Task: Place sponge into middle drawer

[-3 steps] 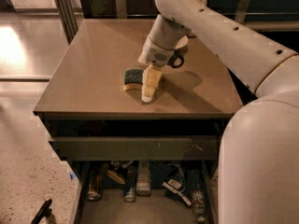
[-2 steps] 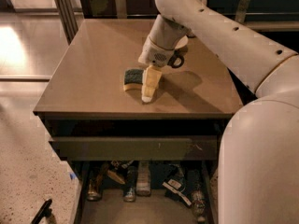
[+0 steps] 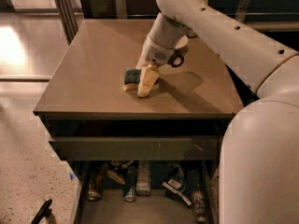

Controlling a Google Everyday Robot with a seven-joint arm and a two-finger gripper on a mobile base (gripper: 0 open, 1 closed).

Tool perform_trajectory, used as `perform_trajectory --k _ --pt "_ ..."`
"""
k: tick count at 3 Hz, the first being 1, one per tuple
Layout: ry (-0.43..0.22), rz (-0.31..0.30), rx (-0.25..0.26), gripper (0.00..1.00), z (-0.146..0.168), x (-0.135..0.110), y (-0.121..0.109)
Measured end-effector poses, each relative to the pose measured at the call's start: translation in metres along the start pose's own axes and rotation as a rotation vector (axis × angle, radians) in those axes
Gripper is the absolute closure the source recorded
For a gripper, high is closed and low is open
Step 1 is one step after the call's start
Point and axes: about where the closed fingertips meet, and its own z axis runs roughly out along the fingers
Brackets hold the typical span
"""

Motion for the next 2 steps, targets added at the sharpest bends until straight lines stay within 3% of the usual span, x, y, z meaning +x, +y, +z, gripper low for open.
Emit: perform_trajectory --k 2 --pt "0.0 0.0 0.0 1.0 0.0001 0.0 0.0"
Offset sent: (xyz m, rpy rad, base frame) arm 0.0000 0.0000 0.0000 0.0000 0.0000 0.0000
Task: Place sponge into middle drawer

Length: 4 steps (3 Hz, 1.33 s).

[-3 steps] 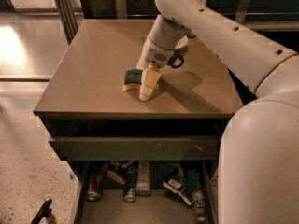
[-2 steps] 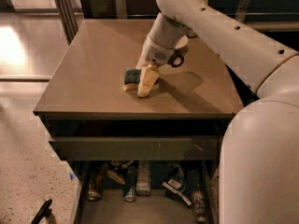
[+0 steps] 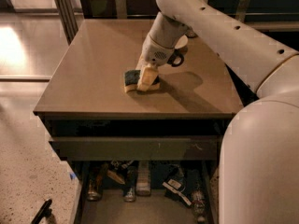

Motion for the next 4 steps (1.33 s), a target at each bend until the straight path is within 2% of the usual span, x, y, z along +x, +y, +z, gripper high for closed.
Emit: perform_trajectory --k 2,3,4 --pt "0.0 0.0 0.0 1.0 -0.012 -0.005 0.0" --pt "0.008 -0.018 0.038 1.0 -0.035 -0.007 0.015" --pt "0.003 -0.05 0.095 1.0 -0.07 -0.009 0.041"
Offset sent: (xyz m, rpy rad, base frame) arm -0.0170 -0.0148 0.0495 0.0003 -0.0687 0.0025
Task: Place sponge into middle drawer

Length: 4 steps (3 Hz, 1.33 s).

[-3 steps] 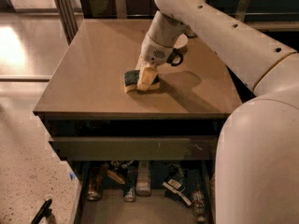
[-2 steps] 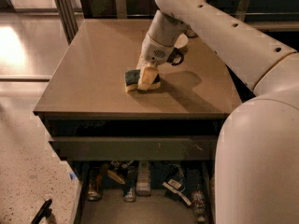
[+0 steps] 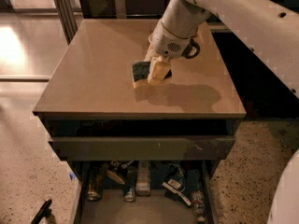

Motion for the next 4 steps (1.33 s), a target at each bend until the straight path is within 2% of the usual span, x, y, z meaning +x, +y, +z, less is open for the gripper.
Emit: perform_trajectory --k 1,2,3,4 --pt "-0.002 -0.026 0.095 1.0 -0.038 -0.002 0.029" --pt "0.003 0.0 0.243 1.0 -0.083 0.005 0.086" --pt "0.003 0.094 0.347 1.0 -0.105 0.04 0.14" --pt "-0.016 0.203 0.382 1.0 -0.107 0.076 0.175"
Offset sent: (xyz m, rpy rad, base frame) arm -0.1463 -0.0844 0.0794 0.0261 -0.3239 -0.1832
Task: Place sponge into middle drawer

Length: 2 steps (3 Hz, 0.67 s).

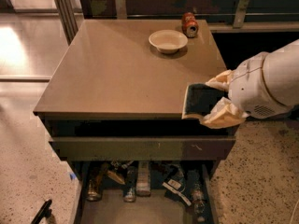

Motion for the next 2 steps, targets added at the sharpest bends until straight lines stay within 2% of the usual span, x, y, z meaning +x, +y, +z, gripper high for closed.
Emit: perform_trajectory --k 2 --pt "-0.003 0.013 -0.034 1.0 0.014 0.005 0.01"
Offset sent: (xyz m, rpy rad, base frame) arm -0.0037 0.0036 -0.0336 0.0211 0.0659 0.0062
